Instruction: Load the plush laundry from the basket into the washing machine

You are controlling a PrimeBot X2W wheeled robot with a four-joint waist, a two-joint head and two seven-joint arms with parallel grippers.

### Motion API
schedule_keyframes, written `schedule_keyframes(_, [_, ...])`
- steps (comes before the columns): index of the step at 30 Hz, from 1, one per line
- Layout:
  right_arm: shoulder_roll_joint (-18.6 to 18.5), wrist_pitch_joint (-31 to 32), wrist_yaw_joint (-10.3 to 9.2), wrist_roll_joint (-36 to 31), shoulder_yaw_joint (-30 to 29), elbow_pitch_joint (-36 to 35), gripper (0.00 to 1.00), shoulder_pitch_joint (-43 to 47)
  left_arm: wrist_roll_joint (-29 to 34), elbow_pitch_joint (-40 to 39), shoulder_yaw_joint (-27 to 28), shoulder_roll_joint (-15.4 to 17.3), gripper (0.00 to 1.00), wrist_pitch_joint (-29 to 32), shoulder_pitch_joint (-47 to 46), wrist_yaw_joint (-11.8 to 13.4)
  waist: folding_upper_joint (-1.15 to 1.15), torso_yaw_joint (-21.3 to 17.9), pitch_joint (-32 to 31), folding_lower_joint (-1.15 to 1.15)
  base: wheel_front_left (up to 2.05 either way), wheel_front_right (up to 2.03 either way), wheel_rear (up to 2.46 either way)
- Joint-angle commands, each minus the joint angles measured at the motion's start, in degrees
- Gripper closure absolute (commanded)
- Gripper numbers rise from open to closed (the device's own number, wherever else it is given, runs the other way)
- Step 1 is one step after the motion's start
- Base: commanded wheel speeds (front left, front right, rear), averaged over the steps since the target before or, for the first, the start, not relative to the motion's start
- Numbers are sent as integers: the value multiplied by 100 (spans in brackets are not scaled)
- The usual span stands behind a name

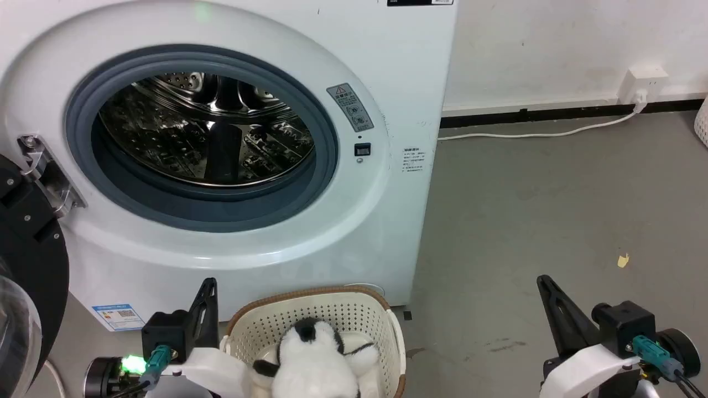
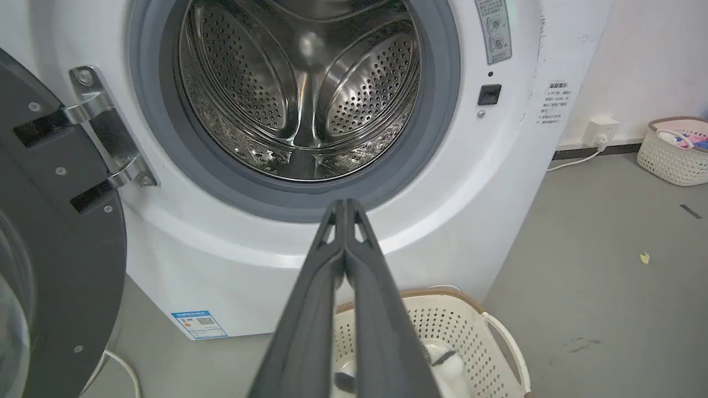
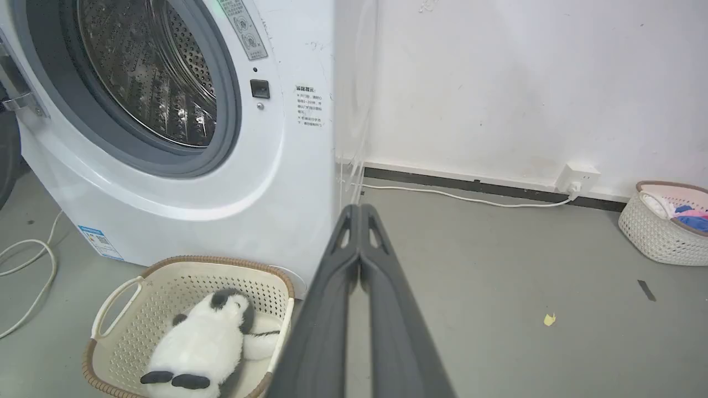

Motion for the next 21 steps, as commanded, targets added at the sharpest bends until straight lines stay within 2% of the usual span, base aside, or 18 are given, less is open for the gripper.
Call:
schedule_keyframes(1, [19, 4, -5, -43, -5, -23, 100, -65, 10, -25, 2, 1, 100, 3, -87, -31, 0, 0, 0, 0, 0, 0, 0])
schedule_keyframes(21, [19, 4, -5, -43, -5, -23, 100, -65, 10, -25, 2, 1, 100, 3, -87, -31, 0, 0, 0, 0, 0, 0, 0])
